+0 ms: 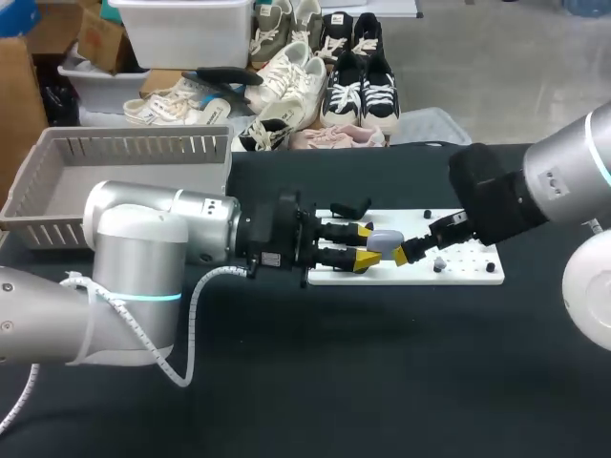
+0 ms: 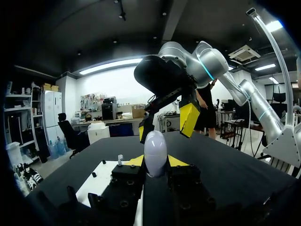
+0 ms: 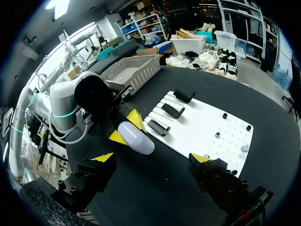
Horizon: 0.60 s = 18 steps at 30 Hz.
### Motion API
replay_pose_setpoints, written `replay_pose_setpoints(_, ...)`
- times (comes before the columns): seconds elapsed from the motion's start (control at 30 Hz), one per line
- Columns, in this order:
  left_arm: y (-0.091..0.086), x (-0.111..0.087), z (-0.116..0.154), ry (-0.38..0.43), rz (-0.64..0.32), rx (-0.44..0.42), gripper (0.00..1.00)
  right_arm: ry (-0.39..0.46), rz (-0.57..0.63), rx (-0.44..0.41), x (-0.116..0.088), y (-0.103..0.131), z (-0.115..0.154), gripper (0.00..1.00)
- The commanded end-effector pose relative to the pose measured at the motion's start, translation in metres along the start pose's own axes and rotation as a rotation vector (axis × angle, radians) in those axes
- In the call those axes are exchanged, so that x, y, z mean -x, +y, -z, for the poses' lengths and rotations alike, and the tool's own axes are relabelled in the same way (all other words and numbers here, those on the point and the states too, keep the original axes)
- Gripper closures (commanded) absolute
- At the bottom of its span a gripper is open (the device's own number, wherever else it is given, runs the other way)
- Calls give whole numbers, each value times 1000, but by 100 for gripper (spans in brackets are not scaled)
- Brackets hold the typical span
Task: Pick up each earbud case from the left stands, insert the matching earbuds, close the lid, and place the case in the box.
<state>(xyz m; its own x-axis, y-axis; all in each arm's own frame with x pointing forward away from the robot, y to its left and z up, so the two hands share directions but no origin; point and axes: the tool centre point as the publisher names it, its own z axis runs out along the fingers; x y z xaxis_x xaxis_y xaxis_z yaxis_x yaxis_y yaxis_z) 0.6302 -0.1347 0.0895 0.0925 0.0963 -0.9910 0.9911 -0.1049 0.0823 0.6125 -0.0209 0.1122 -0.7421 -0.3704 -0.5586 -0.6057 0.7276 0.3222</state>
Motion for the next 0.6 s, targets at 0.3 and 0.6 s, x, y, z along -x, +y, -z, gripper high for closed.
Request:
replay_pose_setpoints(0.3,-1,0,0,-1,-1,6,100,17,-16,-11,7,-4,-11,0)
replay_pose_setpoints(0.6,-1,0,0,-1,-1,6,100,22,-17,-17,7,-6,-14,0)
